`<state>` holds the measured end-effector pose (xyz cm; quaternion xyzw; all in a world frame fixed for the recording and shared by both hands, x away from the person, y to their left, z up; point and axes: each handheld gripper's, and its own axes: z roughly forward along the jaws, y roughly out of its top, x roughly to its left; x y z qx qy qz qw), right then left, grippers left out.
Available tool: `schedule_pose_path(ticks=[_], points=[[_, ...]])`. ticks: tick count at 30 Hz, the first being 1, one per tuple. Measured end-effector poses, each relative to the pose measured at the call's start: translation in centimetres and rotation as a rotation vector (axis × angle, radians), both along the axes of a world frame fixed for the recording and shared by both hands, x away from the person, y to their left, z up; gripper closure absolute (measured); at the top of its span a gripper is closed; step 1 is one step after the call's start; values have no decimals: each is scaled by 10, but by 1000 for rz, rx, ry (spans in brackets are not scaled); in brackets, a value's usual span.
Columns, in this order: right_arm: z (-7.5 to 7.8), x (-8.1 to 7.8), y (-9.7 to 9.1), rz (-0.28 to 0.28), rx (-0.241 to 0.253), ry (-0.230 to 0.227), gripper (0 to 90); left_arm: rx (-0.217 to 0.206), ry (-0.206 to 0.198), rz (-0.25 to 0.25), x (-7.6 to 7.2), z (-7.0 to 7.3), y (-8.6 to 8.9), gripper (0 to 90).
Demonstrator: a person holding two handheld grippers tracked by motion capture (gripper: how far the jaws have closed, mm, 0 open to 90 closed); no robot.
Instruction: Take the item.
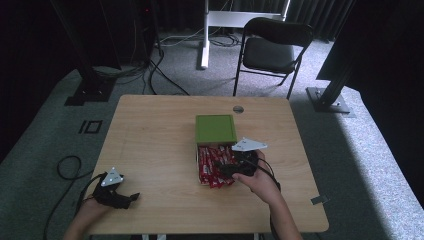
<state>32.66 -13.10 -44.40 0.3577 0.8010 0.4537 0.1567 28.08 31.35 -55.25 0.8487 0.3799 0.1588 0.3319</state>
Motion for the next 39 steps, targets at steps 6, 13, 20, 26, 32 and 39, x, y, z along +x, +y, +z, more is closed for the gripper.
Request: schedule_pose_path(ticks=[6, 13, 20, 26, 32, 39], points=[[-6, 6, 9, -2, -13, 9, 328, -1, 0, 0, 0, 0, 0, 16], [-14, 13, 17, -33, -54, 36, 469, -2, 2, 1, 0, 0, 0, 16], [-22, 18, 26, -40, -127, 78, 571, -1, 1, 0, 0, 0, 0, 16], [-29, 21, 32, -62, -150, 137, 632, -1, 1, 0, 0, 0, 0, 16], [-35, 24, 37, -104, -149, 177, 726, -1, 1, 0, 0, 0, 0, 16], [-30, 22, 34, -132, -123, 176, 826, -1, 1, 0, 0, 0, 0, 16]])
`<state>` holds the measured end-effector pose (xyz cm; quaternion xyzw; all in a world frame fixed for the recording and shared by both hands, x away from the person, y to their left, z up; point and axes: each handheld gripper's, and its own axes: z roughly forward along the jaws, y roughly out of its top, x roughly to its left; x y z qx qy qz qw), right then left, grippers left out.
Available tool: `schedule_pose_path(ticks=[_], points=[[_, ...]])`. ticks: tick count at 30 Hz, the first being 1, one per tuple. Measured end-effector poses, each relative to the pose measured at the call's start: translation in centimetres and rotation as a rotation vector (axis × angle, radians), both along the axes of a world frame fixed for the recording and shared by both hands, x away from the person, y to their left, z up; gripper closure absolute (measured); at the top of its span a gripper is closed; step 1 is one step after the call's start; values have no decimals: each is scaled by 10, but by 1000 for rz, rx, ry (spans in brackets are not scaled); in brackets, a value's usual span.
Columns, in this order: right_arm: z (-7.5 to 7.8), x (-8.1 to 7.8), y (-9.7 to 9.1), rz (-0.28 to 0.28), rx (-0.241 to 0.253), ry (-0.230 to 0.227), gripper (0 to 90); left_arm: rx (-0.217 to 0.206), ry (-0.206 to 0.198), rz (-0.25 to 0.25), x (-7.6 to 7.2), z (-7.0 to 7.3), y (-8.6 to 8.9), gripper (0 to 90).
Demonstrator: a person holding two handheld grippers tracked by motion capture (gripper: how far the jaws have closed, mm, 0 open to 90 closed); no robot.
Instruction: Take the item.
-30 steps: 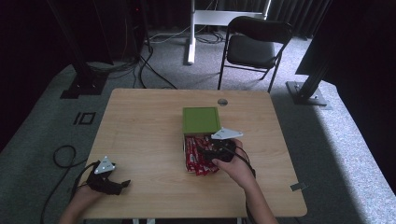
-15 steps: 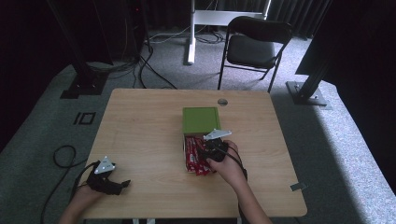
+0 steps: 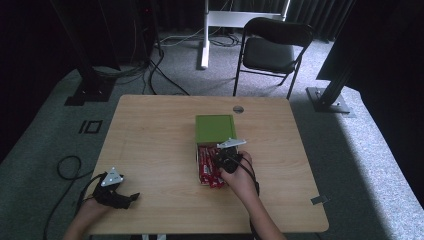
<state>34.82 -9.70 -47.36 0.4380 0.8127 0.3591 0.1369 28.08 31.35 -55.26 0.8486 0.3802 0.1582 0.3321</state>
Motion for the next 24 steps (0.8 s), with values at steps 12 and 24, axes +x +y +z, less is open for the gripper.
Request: schedule_pose_path(ticks=[12, 24], points=[[23, -13, -12, 17, 68, -42, 843, 0, 0, 0, 0, 0, 0, 16], [38, -33, -25, 39, 133, -58, 844, -1, 0, 1, 0, 0, 0, 16]])
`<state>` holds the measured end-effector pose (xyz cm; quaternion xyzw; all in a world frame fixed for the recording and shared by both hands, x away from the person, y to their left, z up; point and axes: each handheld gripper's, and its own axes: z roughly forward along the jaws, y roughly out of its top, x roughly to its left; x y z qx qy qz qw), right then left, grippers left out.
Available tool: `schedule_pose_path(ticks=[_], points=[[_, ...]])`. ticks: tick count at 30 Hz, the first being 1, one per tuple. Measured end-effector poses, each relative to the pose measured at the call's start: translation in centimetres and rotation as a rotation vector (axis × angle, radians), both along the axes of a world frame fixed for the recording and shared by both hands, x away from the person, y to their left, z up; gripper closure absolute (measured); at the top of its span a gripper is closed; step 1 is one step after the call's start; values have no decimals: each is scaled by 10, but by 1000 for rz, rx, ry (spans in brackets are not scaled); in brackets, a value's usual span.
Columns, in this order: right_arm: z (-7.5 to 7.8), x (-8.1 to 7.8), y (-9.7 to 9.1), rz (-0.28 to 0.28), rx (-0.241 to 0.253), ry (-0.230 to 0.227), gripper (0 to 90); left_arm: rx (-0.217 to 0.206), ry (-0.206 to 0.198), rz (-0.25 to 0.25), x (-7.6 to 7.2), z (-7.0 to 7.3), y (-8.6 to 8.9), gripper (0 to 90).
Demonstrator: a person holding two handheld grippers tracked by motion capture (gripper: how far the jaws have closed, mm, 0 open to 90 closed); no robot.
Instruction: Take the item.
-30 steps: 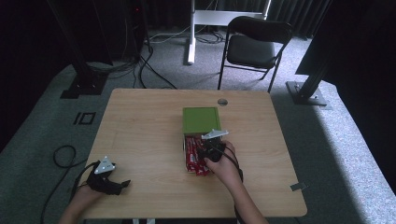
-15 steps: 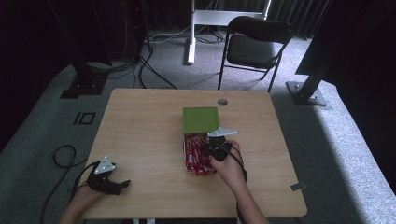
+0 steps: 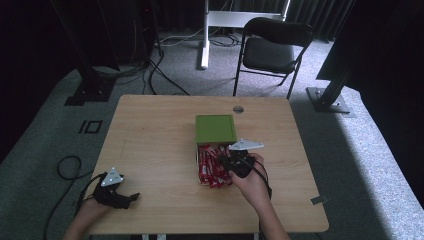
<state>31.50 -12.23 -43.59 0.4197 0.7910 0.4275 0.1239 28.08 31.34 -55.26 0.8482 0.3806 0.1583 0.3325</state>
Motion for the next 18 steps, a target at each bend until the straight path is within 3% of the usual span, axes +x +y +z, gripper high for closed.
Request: schedule_pose_path(ticks=[12, 14, 18], points=[[18, -17, -16, 10, 93, -27, 845, 1, 1, 0, 0, 0, 0, 16], [24, -19, -21, -7, 127, -61, 845, 0, 2, 0, 0, 0, 0, 16], [29, -21, -27, -48, 145, -115, 845, 2, 2, -1, 0, 0, 0, 16]])
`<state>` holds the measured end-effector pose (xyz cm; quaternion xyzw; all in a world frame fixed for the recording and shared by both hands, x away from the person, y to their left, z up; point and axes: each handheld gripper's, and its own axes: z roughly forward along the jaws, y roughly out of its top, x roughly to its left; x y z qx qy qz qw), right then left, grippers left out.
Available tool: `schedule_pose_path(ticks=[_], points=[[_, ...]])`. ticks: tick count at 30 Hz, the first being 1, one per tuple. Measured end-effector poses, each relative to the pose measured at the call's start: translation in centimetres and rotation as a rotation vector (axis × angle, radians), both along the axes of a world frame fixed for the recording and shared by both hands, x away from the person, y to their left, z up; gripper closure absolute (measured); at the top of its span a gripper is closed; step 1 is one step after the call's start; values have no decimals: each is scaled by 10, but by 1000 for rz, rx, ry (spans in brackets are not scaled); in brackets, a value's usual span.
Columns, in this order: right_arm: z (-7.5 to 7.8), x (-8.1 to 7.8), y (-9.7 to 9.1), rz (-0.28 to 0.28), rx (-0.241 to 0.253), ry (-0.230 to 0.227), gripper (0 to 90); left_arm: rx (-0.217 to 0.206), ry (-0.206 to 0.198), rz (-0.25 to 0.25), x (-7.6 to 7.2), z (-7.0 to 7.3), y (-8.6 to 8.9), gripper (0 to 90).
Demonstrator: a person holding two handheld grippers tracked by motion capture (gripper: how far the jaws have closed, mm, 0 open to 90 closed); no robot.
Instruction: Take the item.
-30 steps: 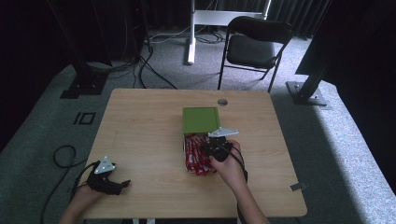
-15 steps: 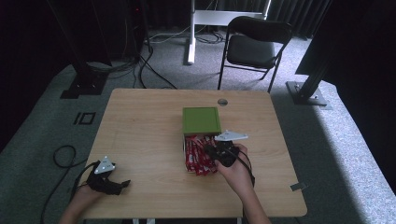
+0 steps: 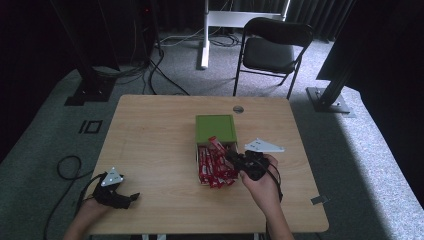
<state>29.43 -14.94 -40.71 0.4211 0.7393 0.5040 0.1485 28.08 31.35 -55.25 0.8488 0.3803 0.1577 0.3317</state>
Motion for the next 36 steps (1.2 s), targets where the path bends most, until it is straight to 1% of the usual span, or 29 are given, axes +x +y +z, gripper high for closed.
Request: schedule_pose_path(ticks=[1, 2, 3, 4, 5, 6, 7, 8, 9, 10, 11, 13, 14, 15, 16, 17, 18, 19, 20, 23, 24, 25, 27, 28, 31, 33, 34, 35, 36], points=[[2, 0, -3, -20, 15, -18, 845, -1, 0, 1, 0, 0, 0, 16], [3, 1, -5, -36, 9, -27, 845, 0, 0, 0, 0, 0, 0, 16], [3, 1, -8, -53, 25, -43, 845, 0, 0, 0, 0, 0, 0, 16], [4, 3, -10, -73, 24, -54, 845, 0, 0, 0, 0, 0, 0, 16], [4, 4, -13, -86, 9, -52, 845, -1, 0, 1, 0, 0, 0, 16], [3, 6, -16, -103, 25, -62, 845, -1, 0, 1, 0, 0, 0, 16], [1, 9, -20, -129, 18, -59, 845, -1, 0, 0, 0, 0, 0, 16], [1, 9, -20, -129, 18, -59, 845, -1, 0, 1, 0, 0, 0, 16], [0, 11, -22, -145, 23, -67, 844, -1, 0, 1, 0, 0, 0, 16], [-1, 12, -23, -150, 11, -60, 845, -1, 0, 1, 0, 0, 0, 16], [-3, 14, -26, -165, 22, -63, 845, -1, 0, 1, 0, 0, 0, 16], [-6, 17, -28, -193, 2, -64, 844, 0, -1, 0, 0, 0, 0, 16], [-8, 19, -30, -210, 13, -67, 844, -1, -2, 0, 0, 0, 0, 16], [-12, 23, -33, -242, 6, -66, 844, -1, -1, 1, 0, 0, 0, 16], [-12, 23, -33, -242, 6, -66, 844, -2, -1, 1, 0, 0, 0, 16], [-15, 25, -35, -258, 13, -68, 844, -1, -1, 1, 0, 0, 0, 16], [-19, 29, -38, -285, 9, -65, 844, -2, -1, 1, 0, 0, 0, 16], [-19, 29, -38, -285, 9, -65, 844, -1, -1, 1, 0, 0, 0, 16], [-22, 31, -40, -301, 19, -66, 844, -1, -1, 1, 0, 0, 0, 16], [-33, 38, -45, -350, 27, -61, 844, -1, -1, 0, 0, 0, 0, 16], [-37, 41, -47, -360, 24, -53, 844, -2, -1, 1, 0, 0, 0, 16], [-40, 43, -48, -370, 36, -51, 845, -1, -1, 0, 0, 0, 0, 16], [-46, 47, -50, -383, 35, -36, 844, -1, 0, 0, 0, 0, 0, 16], [-49, 49, -51, -389, 45, -32, 844, -1, -1, 0, 0, 0, 0, 16], [-58, 55, -52, -414, 40, -21, 844, -1, -1, 1, 0, 0, 0, 16], [-68, 61, -54, -435, 33, -8, 844, -2, -1, 1, 0, 0, 0, 16], [-68, 61, -54, -435, 33, -8, 844, -1, 0, 1, 0, 0, 0, 16], [-74, 65, -54, -447, 26, 6, 844, -1, -1, 1, 0, 0, 0, 16], [-74, 65, -54, -447, 26, 6, 844, -1, 0, 1, 0, 0, 0, 16]])
